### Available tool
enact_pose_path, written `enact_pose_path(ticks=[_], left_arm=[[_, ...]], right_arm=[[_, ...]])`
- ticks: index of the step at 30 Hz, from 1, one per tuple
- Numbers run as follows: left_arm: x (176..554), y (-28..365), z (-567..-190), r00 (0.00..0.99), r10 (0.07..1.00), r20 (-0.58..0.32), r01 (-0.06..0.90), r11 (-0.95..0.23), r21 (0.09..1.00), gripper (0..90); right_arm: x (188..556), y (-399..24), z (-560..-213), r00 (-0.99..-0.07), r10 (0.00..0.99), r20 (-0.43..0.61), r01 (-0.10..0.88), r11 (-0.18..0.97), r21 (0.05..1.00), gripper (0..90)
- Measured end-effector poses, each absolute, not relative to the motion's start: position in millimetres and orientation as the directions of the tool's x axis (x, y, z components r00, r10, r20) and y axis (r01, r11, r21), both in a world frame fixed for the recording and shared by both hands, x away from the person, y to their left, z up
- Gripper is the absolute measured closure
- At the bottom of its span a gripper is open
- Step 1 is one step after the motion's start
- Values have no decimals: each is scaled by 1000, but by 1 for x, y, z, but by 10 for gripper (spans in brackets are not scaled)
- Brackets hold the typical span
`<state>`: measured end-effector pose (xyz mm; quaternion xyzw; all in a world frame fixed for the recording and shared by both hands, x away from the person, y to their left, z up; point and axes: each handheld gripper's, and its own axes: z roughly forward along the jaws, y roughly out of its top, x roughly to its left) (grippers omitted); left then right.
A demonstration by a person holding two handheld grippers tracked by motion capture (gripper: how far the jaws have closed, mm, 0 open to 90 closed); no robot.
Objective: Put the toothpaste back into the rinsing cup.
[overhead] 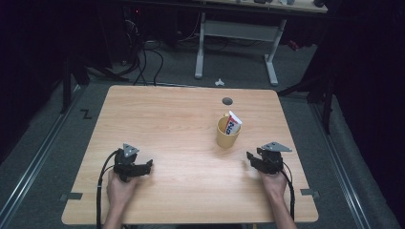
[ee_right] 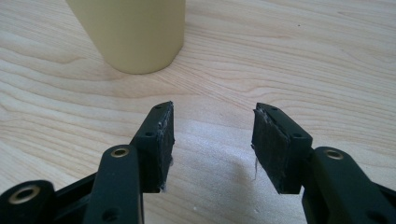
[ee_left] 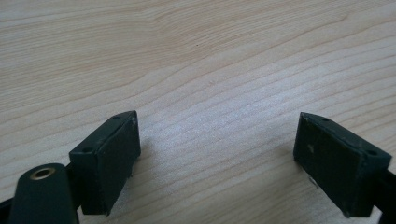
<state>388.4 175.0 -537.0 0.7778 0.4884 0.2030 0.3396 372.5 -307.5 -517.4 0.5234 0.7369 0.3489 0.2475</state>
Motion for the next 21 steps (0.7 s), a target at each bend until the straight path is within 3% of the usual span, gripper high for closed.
enact_pose_path(ticks=[21], left_arm=[[388,175,-537,441,898,-16,622,-293,726,151]], right_arm=[[381,-308,-529,-320,947,-30,640,240,730,454]])
